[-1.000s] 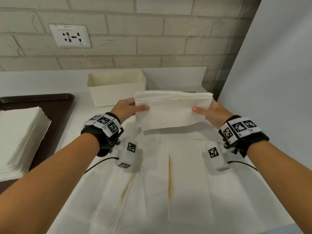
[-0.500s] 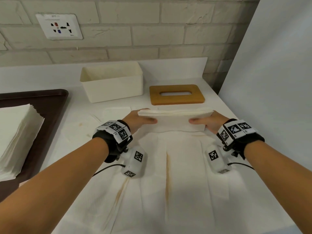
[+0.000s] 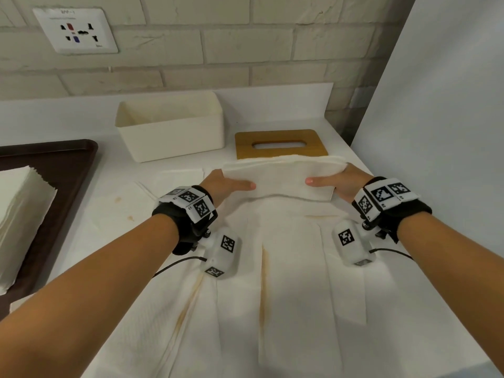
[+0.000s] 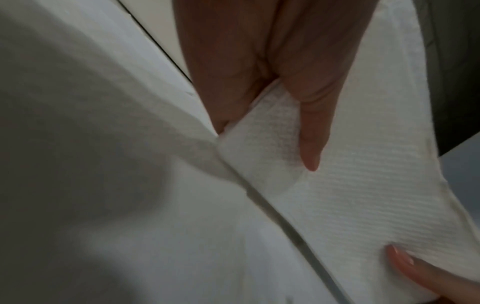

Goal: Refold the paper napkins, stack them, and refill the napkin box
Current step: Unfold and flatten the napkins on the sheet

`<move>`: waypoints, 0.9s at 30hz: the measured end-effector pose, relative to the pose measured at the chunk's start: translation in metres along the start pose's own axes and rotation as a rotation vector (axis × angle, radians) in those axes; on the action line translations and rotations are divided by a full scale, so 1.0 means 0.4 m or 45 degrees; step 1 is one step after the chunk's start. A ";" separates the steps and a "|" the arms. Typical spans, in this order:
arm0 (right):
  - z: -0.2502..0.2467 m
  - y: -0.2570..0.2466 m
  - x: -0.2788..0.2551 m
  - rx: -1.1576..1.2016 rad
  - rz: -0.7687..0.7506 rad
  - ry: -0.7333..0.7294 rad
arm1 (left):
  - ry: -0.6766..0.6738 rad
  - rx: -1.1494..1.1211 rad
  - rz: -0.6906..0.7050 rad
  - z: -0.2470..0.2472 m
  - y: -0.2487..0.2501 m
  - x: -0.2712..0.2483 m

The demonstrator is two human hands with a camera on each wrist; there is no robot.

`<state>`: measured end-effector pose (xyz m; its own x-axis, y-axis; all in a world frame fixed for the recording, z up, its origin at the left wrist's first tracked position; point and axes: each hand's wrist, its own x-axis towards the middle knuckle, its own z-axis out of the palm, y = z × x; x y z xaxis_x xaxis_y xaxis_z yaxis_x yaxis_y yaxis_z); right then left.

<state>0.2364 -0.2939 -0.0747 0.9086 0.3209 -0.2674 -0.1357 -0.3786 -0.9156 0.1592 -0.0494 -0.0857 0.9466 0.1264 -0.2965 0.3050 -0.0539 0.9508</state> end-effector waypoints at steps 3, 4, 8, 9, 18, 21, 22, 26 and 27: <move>-0.031 -0.001 0.038 0.036 -0.010 -0.008 | -0.008 -0.056 0.085 -0.004 0.019 0.004; -0.038 -0.001 0.042 0.016 0.002 -0.030 | -0.023 -0.049 0.102 -0.006 0.024 0.006; -0.047 0.022 0.041 -0.096 0.071 -0.123 | -0.047 -0.051 0.077 -0.007 0.022 0.010; -0.046 0.026 0.043 -0.118 0.080 -0.121 | -0.053 -0.051 0.074 -0.004 0.021 0.012; -0.038 -0.038 0.026 0.167 0.078 -0.046 | 0.030 -0.103 0.116 0.004 0.051 0.028; -0.035 -0.010 0.027 0.034 0.168 -0.070 | -0.037 0.113 -0.023 -0.009 0.032 0.042; -0.035 0.000 0.028 0.006 0.183 -0.065 | -0.048 0.199 -0.063 -0.009 0.025 0.044; -0.023 0.000 0.023 0.041 0.179 -0.004 | 0.035 0.497 -0.051 0.001 0.027 0.049; -0.023 -0.005 0.023 0.077 0.156 0.025 | 0.062 0.452 -0.019 0.002 0.034 0.049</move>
<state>0.2487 -0.2980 -0.0727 0.8912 0.2585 -0.3727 -0.2691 -0.3603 -0.8932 0.1819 -0.0483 -0.0786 0.9383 0.1761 -0.2977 0.3442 -0.3915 0.8534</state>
